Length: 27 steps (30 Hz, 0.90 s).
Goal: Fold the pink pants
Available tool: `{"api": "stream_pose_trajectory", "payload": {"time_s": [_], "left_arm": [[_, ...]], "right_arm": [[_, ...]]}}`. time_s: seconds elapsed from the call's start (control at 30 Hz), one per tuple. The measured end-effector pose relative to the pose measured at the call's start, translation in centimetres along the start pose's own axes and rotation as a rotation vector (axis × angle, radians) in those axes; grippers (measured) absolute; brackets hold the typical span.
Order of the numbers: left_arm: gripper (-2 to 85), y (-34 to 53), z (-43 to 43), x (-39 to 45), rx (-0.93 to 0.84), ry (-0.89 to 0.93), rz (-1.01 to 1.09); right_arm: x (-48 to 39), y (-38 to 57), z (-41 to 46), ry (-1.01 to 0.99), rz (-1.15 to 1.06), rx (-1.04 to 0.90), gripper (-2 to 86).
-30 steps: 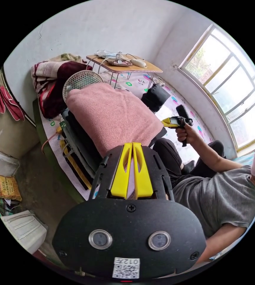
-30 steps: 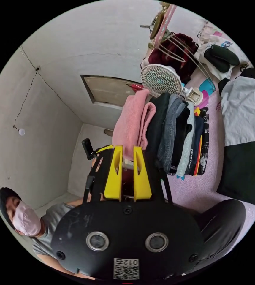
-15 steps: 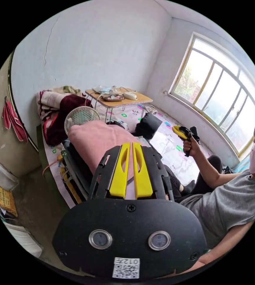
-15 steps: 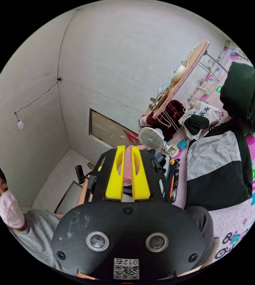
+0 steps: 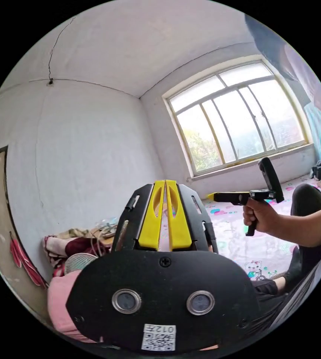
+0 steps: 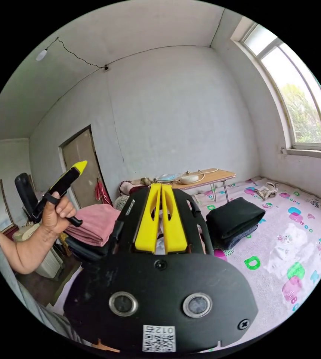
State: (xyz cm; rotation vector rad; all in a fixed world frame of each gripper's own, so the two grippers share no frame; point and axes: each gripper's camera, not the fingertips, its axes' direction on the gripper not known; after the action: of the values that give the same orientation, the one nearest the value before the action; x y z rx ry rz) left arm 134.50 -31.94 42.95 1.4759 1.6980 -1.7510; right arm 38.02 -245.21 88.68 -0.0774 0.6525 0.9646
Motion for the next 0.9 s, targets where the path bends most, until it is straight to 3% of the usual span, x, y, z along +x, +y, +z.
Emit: {"api": "stream_pose_trajectory", "payload": {"time_s": [0.27,0.5,0.63,0.9], "left_arm": [[1.0,1.9,15.3,10.8,-0.034,0.441,-0.186],[0.9,3.5,27.8,21.2,-0.151,0.790,-0.257],[0.9,3.9,33.1,26.8,-0.217,0.954,-0.277],[0.8,1.6,41.7,39.9,-0.293,1.291,-0.238]], "right_arm": [[-12.2,-5.7,3.4,0.459,-0.103,0.076,0.7],[-17.1,-9.0,3.5,0.577,-0.029,0.006,4.5],[-22.5,-11.9,2.0,0.846,-0.077,0.066,1.9],[-30.3,-20.7,-3.2,0.889,0.093,0.087,-0.8]]}}
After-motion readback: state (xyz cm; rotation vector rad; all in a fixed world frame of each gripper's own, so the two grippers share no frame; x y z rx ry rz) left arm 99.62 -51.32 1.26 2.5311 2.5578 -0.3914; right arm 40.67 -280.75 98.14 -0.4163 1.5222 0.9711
